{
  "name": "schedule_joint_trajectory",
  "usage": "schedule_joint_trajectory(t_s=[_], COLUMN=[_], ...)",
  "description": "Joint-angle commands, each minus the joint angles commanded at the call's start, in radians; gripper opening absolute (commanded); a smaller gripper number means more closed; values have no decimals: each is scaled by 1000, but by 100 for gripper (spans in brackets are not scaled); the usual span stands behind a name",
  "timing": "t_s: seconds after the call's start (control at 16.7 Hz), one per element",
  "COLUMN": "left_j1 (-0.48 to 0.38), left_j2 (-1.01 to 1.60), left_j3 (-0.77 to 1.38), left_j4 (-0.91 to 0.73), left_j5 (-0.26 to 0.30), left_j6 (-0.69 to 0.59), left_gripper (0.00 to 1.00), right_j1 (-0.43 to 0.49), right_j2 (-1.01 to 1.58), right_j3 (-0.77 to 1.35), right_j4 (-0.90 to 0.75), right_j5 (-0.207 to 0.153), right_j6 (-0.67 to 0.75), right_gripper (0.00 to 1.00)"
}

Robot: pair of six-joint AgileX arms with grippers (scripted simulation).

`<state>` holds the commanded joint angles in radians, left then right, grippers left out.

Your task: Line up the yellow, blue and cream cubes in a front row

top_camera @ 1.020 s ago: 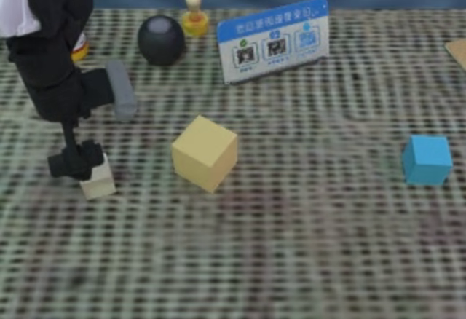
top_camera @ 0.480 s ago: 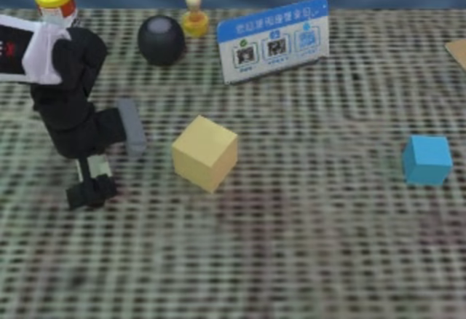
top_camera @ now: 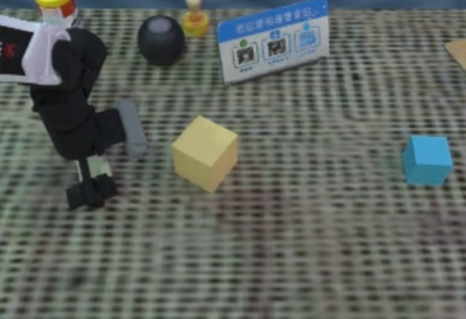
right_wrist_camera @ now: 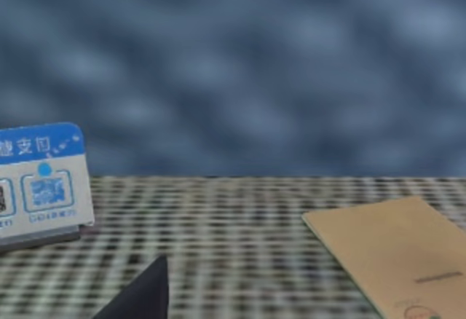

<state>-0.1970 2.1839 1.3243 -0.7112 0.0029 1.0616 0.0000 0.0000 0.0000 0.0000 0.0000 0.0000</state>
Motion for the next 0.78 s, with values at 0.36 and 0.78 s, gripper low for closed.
schedule_joint_trajectory(t_s=[0.36, 0.78], left_j1=[0, 0], left_j2=[0, 0], left_j3=[0, 0], left_j4=[0, 0], left_j5=[0, 0], left_j6=[0, 0], left_gripper=[32, 0], right_j1=[0, 0], right_j2=[0, 0], right_j3=[0, 0], right_j4=[0, 0], right_j5=[0, 0], right_j6=[0, 0], right_gripper=[100, 100])
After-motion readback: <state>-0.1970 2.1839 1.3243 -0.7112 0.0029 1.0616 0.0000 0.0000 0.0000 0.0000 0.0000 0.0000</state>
